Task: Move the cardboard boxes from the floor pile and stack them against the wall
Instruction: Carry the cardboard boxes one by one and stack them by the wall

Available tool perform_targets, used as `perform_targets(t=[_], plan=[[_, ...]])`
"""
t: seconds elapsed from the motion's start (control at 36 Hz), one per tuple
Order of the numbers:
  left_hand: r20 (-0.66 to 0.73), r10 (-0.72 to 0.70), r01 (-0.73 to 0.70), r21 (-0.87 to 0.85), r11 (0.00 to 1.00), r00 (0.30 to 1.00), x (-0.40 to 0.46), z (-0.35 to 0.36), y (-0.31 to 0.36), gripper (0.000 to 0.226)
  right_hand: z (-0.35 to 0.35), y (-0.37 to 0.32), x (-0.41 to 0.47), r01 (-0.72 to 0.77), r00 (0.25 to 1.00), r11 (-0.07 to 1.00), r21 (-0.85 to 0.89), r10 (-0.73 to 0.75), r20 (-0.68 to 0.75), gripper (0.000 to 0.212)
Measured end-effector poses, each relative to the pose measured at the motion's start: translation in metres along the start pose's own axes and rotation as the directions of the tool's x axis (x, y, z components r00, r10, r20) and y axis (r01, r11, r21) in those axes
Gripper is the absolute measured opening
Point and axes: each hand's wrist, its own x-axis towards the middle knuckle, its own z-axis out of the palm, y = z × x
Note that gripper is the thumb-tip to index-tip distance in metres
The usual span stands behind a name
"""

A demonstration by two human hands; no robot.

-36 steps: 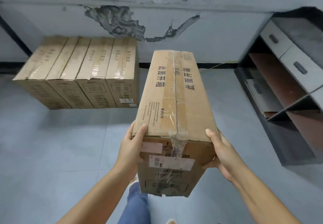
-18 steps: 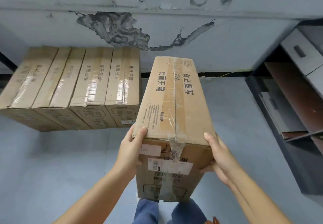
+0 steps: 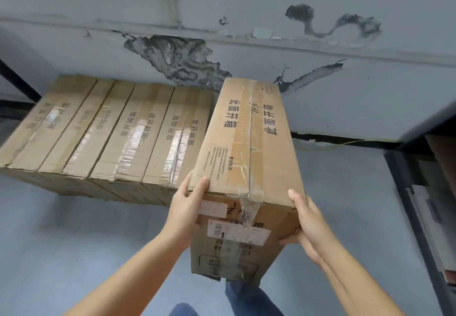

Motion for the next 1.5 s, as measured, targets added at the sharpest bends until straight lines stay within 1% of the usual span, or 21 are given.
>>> perform_targets(t=[0.06,0.19,0.31,0.33,0.36,0.42,0.47,0.56,0.61,0.67,0.72,0.75,0.81,0.86,0.92,1.03,1.11,1.17,1.25,1.31,1.5], plan=[[-0.030,-0.011,0.011,-0.006,1.000,1.000,0.027,0.014,0.002,0.031,-0.005,-0.012,0.032,-0.007,1.000,1.000,-0.028,0.007,0.018,0.042],[-0.076,-0.024,0.022,-0.022,1.000,0.997,0.097,0.039,-0.008,0.038,-0.008,-0.024,0.114,-0.038,0.998,0.997,-0.072,0.041,0.043,0.043],[-0.097,-0.029,0.027,-0.028,0.999,0.995,0.152,0.045,-0.032,0.034,0.000,-0.011,0.176,-0.051,0.997,0.995,-0.084,0.055,0.051,0.043],[-0.106,-0.036,0.033,-0.025,0.999,0.994,0.166,0.045,-0.041,0.035,0.003,-0.003,0.191,-0.055,0.997,0.995,-0.079,0.060,0.057,0.047],[-0.113,-0.044,0.042,-0.021,0.999,0.993,0.178,0.044,-0.051,0.037,0.007,0.005,0.204,-0.060,0.996,0.995,-0.076,0.064,0.062,0.055],[-0.126,-0.061,0.059,-0.016,0.998,0.990,0.203,0.040,-0.072,0.039,0.015,0.026,0.228,-0.064,0.995,0.995,-0.074,0.070,0.077,0.078],[-0.136,-0.070,0.072,0.008,0.997,0.988,0.227,0.034,-0.094,0.038,0.023,0.049,0.251,-0.069,0.993,0.996,-0.052,0.073,0.091,0.089],[-0.161,-0.093,0.101,0.043,0.994,0.983,0.251,0.024,-0.127,0.042,0.035,0.085,0.277,-0.093,0.990,0.995,-0.024,0.095,0.100,0.082],[-0.195,-0.114,0.126,0.053,0.991,0.974,0.260,0.015,-0.148,0.038,0.041,0.108,0.286,-0.111,0.989,0.994,-0.015,0.112,0.098,0.076],[-0.221,-0.163,0.176,0.041,0.983,0.962,0.261,0.007,-0.168,0.035,0.046,0.126,0.289,-0.115,0.988,0.993,-0.023,0.117,0.099,0.064],[-0.233,-0.262,0.275,0.028,0.961,0.937,0.258,0.002,-0.187,0.036,0.048,0.141,0.291,-0.155,0.982,0.987,-0.033,0.157,0.104,0.052],[-0.236,-0.319,0.332,0.018,0.943,0.918,0.254,0.001,-0.194,0.039,0.048,0.148,0.292,-0.181,0.978,0.983,-0.038,0.184,0.103,0.050],[-0.239,-0.425,0.436,-0.011,0.900,0.873,0.250,0.000,-0.209,0.046,0.048,0.160,0.293,-0.216,0.970,0.974,-0.068,0.222,0.102,0.050],[-0.237,-0.519,0.521,-0.058,0.852,0.821,0.251,-0.004,-0.218,0.045,0.050,0.170,0.295,-0.239,0.965,0.967,-0.083,0.246,0.090,0.053],[-0.207,-0.584,0.568,-0.138,0.812,0.785,0.258,-0.008,-0.221,0.041,0.055,0.177,0.298,-0.244,0.965,0.965,-0.092,0.251,0.071,0.054],[-0.174,-0.656,0.572,-0.362,0.736,0.734,0.280,-0.014,-0.214,0.034,0.066,0.185,0.314,-0.237,0.969,0.965,-0.111,0.243,0.051,0.057],[-0.157,-0.694,0.490,-0.600,0.633,0.703,0.302,-0.018,-0.208,0.031,0.081,0.181,0.332,-0.219,0.973,0.972,-0.084,0.224,0.057,0.052],[-0.116,-0.703,0.455,-0.686,0.567,0.701,0.318,-0.020,-0.202,0.023,0.092,0.173,0.348,-0.200,0.978,0.977,-0.077,0.204,0.043,0.049],[-0.065,-0.697,0.422,-0.754,0.503,0.714,0.341,-0.024,-0.197,0.019,0.100,0.166,0.374,-0.183,0.983,0.980,-0.082,0.184,0.005,0.047],[-0.044,-0.701,0.423,-0.770,0.477,0.711,0.350,-0.026,-0.202,0.019,0.102,0.169,0.383,-0.197,0.980,0.974,-0.110,0.199,0.010,0.046],[-0.072,-0.691,0.453,-0.706,0.544,0.719,0.342,-0.033,-0.225,0.018,0.096,0.182,0.386,-0.233,0.971,0.954,-0.189,0.239,0.009,0.045]])
